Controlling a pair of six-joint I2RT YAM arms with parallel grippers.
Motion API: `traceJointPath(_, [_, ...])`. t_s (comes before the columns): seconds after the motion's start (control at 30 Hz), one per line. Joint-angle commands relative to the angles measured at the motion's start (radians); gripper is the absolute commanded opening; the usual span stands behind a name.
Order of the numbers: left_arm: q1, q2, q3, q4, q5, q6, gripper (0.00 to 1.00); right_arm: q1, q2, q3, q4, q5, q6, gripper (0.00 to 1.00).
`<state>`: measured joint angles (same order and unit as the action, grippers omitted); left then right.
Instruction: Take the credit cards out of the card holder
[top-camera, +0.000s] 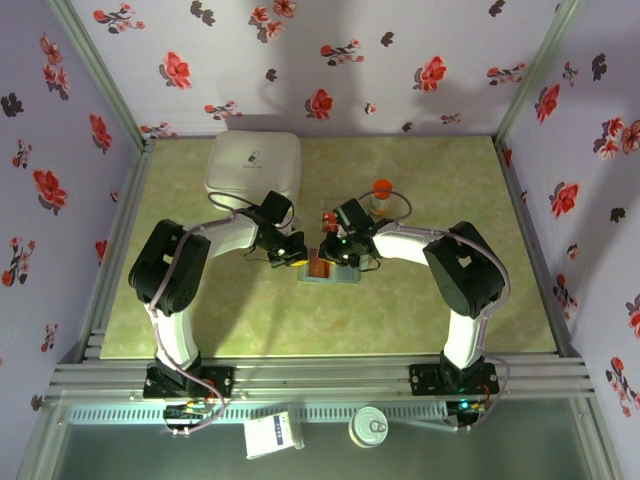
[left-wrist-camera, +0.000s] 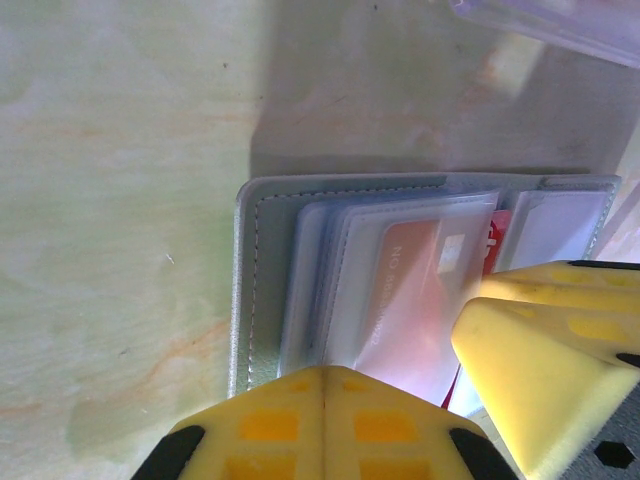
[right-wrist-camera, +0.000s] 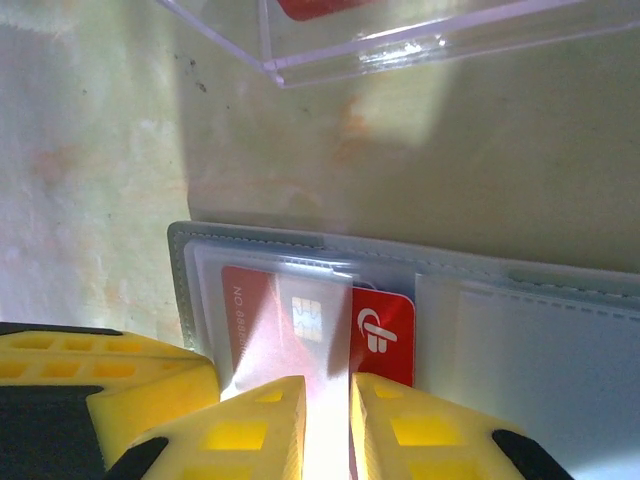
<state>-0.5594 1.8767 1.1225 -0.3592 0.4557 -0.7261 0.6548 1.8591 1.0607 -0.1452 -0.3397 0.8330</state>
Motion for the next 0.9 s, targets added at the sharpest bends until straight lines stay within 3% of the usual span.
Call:
traceJointPath(0.0, [0.007, -0.010, -0.020, -0.032, -0.035, 0.010, 0.00, 0.005, -0.012, 0.015, -0.083, 0.053, -0.040, 0.20])
traceJointPath(0.53, [0.006, -0.046, 0.033, -0.066, -0.031, 0.006, 0.00, 0.002, -0.054, 0.038, -0.103, 0.046, -0.055, 0.24])
traceJointPath(0.87, [-0.034, -0.008, 0.095, -0.085, -0.018, 0.017, 0.00, -0.033, -0.129, -0.051, -0.061, 0.057, -0.013, 0.26])
